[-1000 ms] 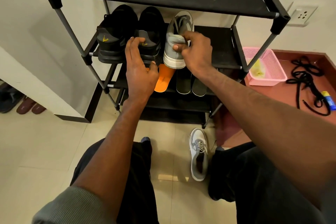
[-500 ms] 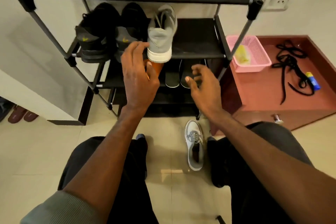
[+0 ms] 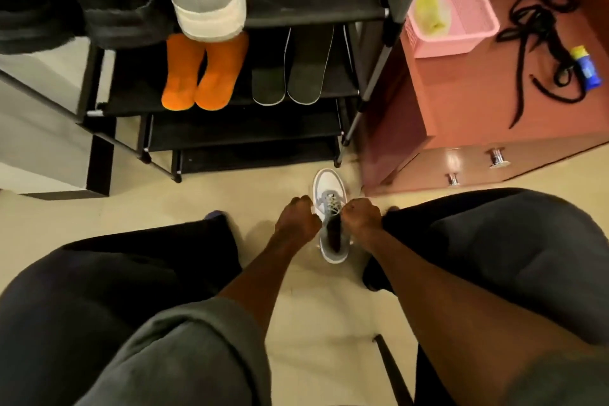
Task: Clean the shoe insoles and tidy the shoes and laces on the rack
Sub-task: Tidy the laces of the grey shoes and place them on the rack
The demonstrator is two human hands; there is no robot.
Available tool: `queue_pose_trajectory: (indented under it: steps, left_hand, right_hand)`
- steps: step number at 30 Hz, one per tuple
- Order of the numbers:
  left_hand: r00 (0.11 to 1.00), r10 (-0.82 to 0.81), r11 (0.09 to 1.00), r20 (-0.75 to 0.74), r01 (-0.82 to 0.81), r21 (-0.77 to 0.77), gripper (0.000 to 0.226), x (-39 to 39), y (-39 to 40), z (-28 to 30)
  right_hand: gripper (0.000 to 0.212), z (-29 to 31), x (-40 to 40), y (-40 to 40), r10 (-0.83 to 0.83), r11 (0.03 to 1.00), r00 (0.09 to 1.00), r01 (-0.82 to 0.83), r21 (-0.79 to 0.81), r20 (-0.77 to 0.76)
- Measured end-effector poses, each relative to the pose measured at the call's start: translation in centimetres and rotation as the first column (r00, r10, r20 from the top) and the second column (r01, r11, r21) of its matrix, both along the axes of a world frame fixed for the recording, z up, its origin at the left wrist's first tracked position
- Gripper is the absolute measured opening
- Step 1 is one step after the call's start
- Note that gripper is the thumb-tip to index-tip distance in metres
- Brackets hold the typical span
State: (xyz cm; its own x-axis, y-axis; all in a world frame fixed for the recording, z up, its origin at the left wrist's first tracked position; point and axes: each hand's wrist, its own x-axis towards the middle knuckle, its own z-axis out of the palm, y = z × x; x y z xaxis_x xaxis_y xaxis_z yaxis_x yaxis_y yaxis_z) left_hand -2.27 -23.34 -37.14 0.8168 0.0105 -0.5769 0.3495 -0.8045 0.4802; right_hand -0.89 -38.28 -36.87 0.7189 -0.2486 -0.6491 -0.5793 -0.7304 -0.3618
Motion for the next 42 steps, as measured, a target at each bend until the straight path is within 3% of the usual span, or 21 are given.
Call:
queue_pose_trajectory:
  steps: [4, 9, 11, 15, 21, 25, 30, 33, 35, 39, 42]
  left_hand:
    - [0.992, -0.029, 0.998, -0.126, 0.022, -0.058, 0.063, 0.5, -2.1, -6.5]
    - [0.966, -0.162, 0.987, -0.203, 0.161, -0.024, 0.081, 0.3, -4.5, -13.2]
    - [0.980, -0.107, 0.993, -0.169, 0.113, 0.027, 0.075, 0.3, -5.2, -14.5]
    - [0.995, -0.088, 0.988, -0.045, 0.094, 0.126, 0.040, 0.6, -5.0, -15.0]
    - [0.995, -0.085, 0.986, -0.049, 0.091, 0.137, 0.034, 1.2, -2.3, -9.0]
    - [0.999, -0.050, 0.990, -0.003, 0.049, 0.132, 0.035, 0.7, 0.1, -1.9]
    - [0.964, -0.085, 0.988, 0.252, 0.049, 0.146, 0.032, -1.7, 2.3, 7.5]
    - [0.916, -0.101, 0.984, 0.389, 0.033, 0.177, 0.032, -3.8, 3.3, 12.3]
    - [0.872, -0.109, 0.986, 0.476, 0.034, 0.164, 0.033, -5.2, 3.9, 15.2]
    - [0.764, -0.066, 0.995, 0.641, 0.005, 0.096, 0.024, -7.0, 3.9, 20.7]
    - [0.629, -0.044, 0.992, 0.776, -0.066, 0.110, 0.024, -7.9, 3.3, 24.2]
  right_hand:
    - [0.036, -5.0, 0.0, 0.7, 0.156, 0.987, 0.981, -0.158, -0.008, -0.120]
    - [0.032, -9.6, 0.1, 0.4, 0.170, 0.985, 0.959, -0.159, 0.068, -0.227]
    - [0.031, -10.9, 0.3, 0.0, 0.194, 0.981, 0.944, -0.187, 0.053, -0.267]
    - [0.031, -11.9, 0.4, -0.3, 0.229, 0.973, 0.934, -0.231, 0.025, -0.275]
    - [0.030, -6.6, 0.6, 0.6, 0.218, 0.974, 0.957, -0.224, -0.013, -0.192]
    - [0.058, -0.7, 0.3, 0.9, 0.166, 0.986, 0.983, -0.167, -0.013, -0.073]
    - [0.036, 6.6, -1.2, 0.5, 0.230, 0.960, 0.964, -0.247, 0.133, 0.135]
    - [0.025, 11.2, -2.7, 0.3, 0.282, 0.930, 0.908, -0.338, 0.144, 0.311]
    - [0.025, 15.2, -4.2, 0.3, 0.316, 0.916, 0.824, -0.395, 0.076, 0.470]
    - [0.031, 20.6, -6.8, 0.0, 0.379, 0.889, 0.564, -0.443, -0.118, 0.734]
    - [0.029, 23.0, -7.4, -0.2, 0.308, 0.898, 0.358, -0.416, -0.144, 0.881]
